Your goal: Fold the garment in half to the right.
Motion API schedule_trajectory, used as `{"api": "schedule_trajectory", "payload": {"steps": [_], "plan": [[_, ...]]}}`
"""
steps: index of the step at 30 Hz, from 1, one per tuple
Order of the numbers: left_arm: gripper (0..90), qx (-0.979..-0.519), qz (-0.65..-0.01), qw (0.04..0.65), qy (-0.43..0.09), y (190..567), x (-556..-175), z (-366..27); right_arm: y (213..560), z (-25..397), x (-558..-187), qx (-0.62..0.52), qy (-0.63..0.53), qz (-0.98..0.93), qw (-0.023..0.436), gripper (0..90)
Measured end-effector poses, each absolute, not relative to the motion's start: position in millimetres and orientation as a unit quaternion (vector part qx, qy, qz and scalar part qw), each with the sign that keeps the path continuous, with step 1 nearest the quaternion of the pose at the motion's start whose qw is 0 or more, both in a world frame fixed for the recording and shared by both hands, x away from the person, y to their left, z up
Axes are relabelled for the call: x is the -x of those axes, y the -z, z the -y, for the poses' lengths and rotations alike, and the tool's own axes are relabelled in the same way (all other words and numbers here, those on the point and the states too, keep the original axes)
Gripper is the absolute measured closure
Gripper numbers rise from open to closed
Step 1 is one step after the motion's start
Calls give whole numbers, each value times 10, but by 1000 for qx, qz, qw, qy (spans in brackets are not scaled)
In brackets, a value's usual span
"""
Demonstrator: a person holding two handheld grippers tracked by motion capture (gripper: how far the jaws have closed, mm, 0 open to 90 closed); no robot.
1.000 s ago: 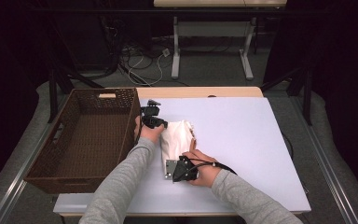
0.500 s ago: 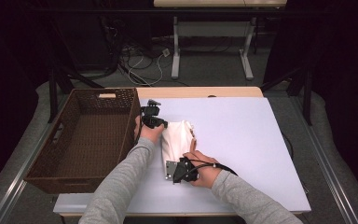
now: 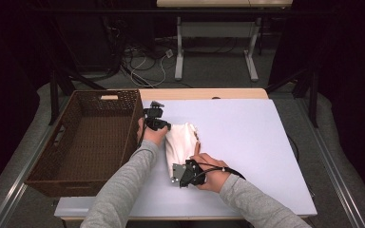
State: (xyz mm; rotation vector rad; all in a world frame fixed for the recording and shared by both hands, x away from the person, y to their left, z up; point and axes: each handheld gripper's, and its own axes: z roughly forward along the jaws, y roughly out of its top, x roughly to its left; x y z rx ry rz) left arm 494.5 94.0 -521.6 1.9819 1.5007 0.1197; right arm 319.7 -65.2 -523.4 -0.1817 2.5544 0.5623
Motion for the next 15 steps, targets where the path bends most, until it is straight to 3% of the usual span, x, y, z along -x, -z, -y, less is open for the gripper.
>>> {"api": "schedule_trajectory", "payload": {"steps": [15], "plan": [[846, -758, -564, 325, -48, 5142, -4915, -915, 5097, 676, -3115, 72, -210, -933, 285, 799]]}}
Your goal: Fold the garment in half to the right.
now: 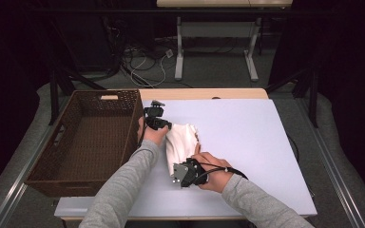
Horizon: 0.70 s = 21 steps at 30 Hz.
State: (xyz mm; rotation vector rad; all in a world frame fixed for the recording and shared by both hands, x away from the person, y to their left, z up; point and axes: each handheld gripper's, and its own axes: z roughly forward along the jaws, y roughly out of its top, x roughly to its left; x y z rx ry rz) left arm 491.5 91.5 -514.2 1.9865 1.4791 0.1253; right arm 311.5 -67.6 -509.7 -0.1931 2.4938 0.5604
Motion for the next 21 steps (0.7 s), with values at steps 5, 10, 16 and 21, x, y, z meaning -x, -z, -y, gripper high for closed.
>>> {"api": "schedule_trajectory", "payload": {"steps": [5, 10, 16, 21], "plan": [[846, -759, -562, 325, -50, 5116, -4911, -904, 5073, 670, -3095, 91, -207, -927, 299, 800], [846, -759, -563, 323, -49, 5073, -4913, -895, 5043, 687, -3059, 95, -205, -922, 316, 799], [846, -760, -559, 327, -50, 4990, -4894, -871, 4979, 710, -3001, 103, -214, -911, 337, 800], [846, -759, -561, 326, -48, 4924, -4885, -874, 4920, 740, -2983, 107, -227, -903, 347, 800]]}}
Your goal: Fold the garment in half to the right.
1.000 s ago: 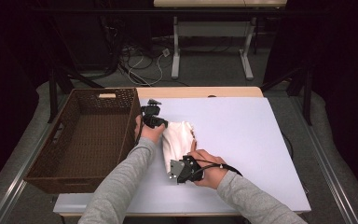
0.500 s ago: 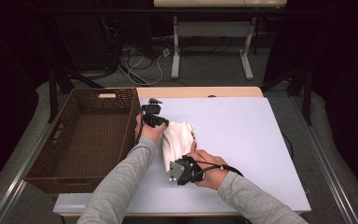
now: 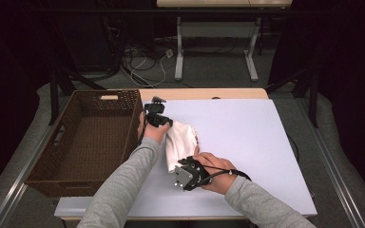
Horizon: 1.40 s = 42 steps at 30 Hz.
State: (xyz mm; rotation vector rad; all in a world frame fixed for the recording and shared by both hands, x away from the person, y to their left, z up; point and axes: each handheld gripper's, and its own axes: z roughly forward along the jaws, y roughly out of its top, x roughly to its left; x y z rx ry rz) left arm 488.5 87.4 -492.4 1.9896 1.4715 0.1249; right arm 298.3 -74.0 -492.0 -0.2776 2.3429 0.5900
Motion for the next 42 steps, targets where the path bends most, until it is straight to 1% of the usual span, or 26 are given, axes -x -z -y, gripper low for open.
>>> {"api": "schedule_trajectory", "payload": {"steps": [7, 8, 13, 21, 27, 32, 42], "plan": [[846, -757, -564, 327, -51, 4780, -4857, -905, 4831, 769, -2945, 110, -240, -891, 369, 800], [846, -755, -566, 326, -52, 4720, -4845, -922, 4793, 776, -2932, 112, -239, -888, 378, 800], [847, -756, -566, 324, -57, 4573, -4810, -965, 4699, 776, -2909, 116, -243, -879, 394, 800], [846, -755, -563, 330, -65, 4389, -4747, -1038, 4539, 758, -2912, 109, -260, -871, 402, 800], [846, -757, -558, 335, -68, 4255, -4682, -1063, 4425, 714, -2896, 125, -265, -865, 407, 800], [846, -760, -556, 328, -75, 4115, -4646, -1112, 4338, 668, -2878, 130, -264, -865, 407, 800], [846, -761, -558, 321, -87, 3903, -4606, -1317, 4174, 557, -2865, 134, -281, -858, 409, 800]]}}
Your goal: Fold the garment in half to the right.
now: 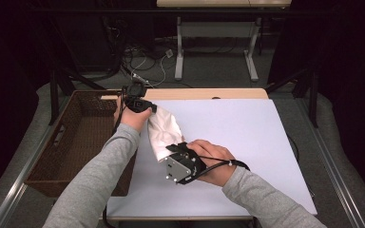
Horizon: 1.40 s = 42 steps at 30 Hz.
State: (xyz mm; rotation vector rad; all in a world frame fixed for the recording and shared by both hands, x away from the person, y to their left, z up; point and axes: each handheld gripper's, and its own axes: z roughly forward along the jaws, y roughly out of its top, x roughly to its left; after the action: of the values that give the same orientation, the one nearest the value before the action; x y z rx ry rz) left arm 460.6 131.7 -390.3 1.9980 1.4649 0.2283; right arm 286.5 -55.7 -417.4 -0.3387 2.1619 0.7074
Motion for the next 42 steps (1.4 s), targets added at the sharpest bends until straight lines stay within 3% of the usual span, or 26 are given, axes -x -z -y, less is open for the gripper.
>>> {"api": "schedule_trajectory", "payload": {"steps": [42], "plan": [[846, -764, -559, 312, -82, 3547, -4903, -1858, 3904, -49, -3118, 149, -308, -848, 405, 800]]}}
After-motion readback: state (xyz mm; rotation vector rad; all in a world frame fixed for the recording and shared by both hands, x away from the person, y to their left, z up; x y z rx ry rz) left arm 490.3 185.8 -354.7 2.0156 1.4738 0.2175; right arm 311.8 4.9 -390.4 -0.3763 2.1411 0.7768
